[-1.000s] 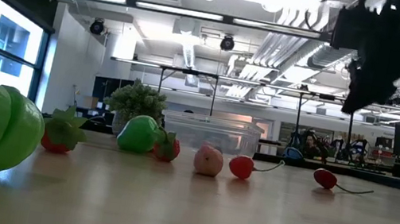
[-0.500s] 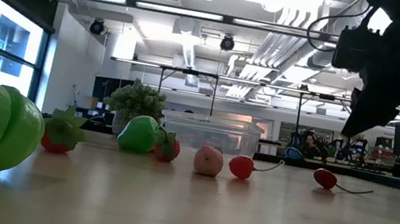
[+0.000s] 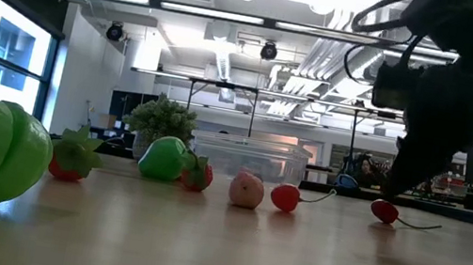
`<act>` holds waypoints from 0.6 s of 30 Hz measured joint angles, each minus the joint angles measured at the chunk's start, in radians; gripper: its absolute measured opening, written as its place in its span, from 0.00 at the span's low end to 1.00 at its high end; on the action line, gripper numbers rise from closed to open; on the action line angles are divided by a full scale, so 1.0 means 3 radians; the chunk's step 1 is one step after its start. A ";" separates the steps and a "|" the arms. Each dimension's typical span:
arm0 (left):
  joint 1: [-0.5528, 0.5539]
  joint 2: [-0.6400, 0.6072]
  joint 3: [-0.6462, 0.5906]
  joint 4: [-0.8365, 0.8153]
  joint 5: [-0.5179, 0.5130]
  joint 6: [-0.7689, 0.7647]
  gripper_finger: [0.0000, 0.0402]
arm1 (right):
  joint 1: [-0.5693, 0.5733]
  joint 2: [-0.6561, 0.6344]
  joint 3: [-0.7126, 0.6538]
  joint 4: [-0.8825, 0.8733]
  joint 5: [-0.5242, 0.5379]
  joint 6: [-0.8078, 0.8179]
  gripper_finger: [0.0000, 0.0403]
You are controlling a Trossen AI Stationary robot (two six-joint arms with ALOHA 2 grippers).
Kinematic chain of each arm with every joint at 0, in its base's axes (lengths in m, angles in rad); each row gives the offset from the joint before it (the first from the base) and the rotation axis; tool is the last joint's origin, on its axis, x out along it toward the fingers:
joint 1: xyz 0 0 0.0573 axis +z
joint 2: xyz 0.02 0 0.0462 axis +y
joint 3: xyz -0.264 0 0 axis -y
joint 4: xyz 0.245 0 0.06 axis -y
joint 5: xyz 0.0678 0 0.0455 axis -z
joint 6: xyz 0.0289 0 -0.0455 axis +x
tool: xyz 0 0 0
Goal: Pick and placing Produce into tupperware
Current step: Put the red cherry into the transparent container
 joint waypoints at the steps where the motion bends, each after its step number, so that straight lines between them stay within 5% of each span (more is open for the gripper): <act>1: 0.0000 0.0001 0.0000 0.0001 0.0000 -0.0001 0.01 | 0.0000 0.0040 0.0000 0.0003 0.0019 -0.0001 0.48; 18: 0.0000 0.0001 0.0000 0.0001 0.0000 0.0000 0.01 | 0.0003 0.0379 0.0012 0.0088 0.0040 -0.0397 0.48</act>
